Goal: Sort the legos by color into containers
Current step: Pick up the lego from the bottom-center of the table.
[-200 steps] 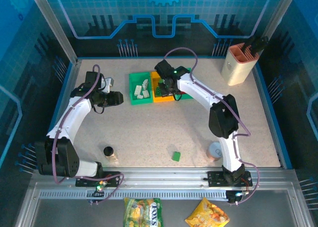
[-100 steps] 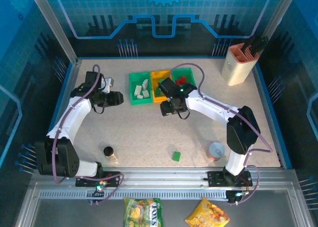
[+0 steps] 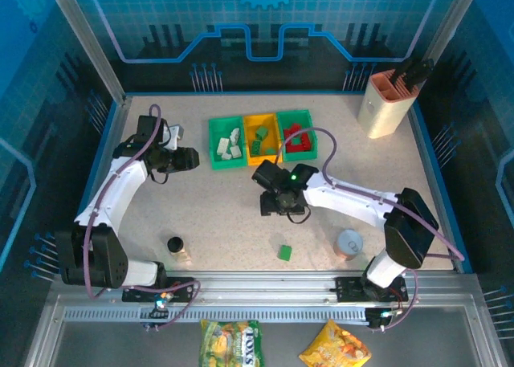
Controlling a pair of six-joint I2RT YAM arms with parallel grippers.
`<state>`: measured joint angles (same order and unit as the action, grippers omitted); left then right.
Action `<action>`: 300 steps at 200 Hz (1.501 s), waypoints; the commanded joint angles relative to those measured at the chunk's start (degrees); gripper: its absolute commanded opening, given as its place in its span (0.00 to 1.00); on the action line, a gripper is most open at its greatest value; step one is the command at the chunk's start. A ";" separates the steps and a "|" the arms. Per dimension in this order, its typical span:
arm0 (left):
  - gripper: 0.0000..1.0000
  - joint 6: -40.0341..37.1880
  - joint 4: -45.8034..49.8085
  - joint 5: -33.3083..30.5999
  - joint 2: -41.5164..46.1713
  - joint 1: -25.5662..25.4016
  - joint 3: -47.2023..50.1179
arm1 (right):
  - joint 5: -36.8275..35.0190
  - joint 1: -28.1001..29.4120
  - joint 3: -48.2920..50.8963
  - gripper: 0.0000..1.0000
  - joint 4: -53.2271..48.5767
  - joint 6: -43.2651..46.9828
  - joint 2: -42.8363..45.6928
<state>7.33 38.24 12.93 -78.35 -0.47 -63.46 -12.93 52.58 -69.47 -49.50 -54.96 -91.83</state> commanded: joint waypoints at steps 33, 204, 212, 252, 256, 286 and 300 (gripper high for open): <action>0.54 -0.91 0.58 0.66 1.50 0.69 0.76 | 4.30 1.42 6.54 0.76 -0.69 -11.49 3.85; 0.54 -0.97 0.76 0.78 2.85 0.67 1.24 | 14.93 5.85 15.03 0.67 4.74 -22.45 -1.76; 0.54 -0.94 0.70 0.72 2.83 0.65 1.24 | 15.12 5.78 15.21 0.67 4.90 -22.55 -1.98; 0.54 -1.00 0.82 0.62 2.93 0.71 1.40 | 16.35 6.02 15.60 0.64 5.55 -23.22 -3.48; 0.54 -0.96 0.87 0.61 2.94 0.65 1.41 | 16.48 6.13 15.60 0.64 5.55 -23.28 -3.65; 0.54 -0.96 0.96 0.73 2.85 0.65 1.41 | 16.97 6.22 15.60 0.60 5.43 -23.56 -4.49; 0.54 -0.98 0.95 0.71 2.85 0.65 1.43 | 16.75 6.24 15.46 0.58 4.90 -23.67 -4.50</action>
<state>7.33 38.39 12.93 -76.97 -0.47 -62.78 3.31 58.08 -54.68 -43.35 -77.17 -95.83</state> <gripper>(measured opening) 0.537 0.595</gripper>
